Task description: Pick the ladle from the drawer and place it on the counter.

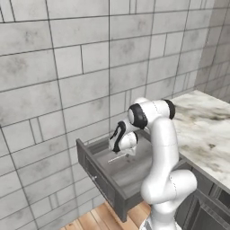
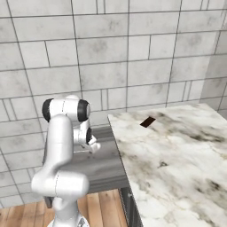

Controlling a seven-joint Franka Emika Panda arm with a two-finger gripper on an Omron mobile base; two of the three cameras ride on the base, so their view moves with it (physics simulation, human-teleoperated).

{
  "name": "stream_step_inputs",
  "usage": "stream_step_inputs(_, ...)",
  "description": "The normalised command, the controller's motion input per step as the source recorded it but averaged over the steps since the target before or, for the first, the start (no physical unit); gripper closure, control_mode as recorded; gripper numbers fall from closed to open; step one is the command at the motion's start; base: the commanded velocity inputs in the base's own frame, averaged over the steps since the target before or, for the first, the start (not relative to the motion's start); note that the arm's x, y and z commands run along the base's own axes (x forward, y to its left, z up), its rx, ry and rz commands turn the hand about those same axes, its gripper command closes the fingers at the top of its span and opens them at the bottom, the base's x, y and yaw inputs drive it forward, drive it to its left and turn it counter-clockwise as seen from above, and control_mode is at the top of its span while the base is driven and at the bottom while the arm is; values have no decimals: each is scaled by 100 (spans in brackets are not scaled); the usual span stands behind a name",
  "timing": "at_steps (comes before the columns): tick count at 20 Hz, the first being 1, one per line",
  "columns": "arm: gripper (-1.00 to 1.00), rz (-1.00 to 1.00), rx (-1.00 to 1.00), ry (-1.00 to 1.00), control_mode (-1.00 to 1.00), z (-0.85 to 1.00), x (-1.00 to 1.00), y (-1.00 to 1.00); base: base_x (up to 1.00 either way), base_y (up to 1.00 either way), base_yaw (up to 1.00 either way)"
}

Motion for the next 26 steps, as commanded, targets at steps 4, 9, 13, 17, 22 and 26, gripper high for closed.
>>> stream_step_inputs(4,100,-14,0,0,-100,-45,-100,31,0,0,0)
stream_step_inputs(9,100,-15,1,-3,-100,-4,-100,17,0,0,0)
stream_step_inputs(13,100,-15,4,-19,-100,41,-100,0,0,0,0)
stream_step_inputs(17,100,-15,3,-36,-100,100,-59,1,0,0,0)
stream_step_inputs(22,100,-6,0,-31,-100,100,-8,25,0,0,0)
stream_step_inputs(26,100,0,0,-31,-100,100,1,29,0,0,0)
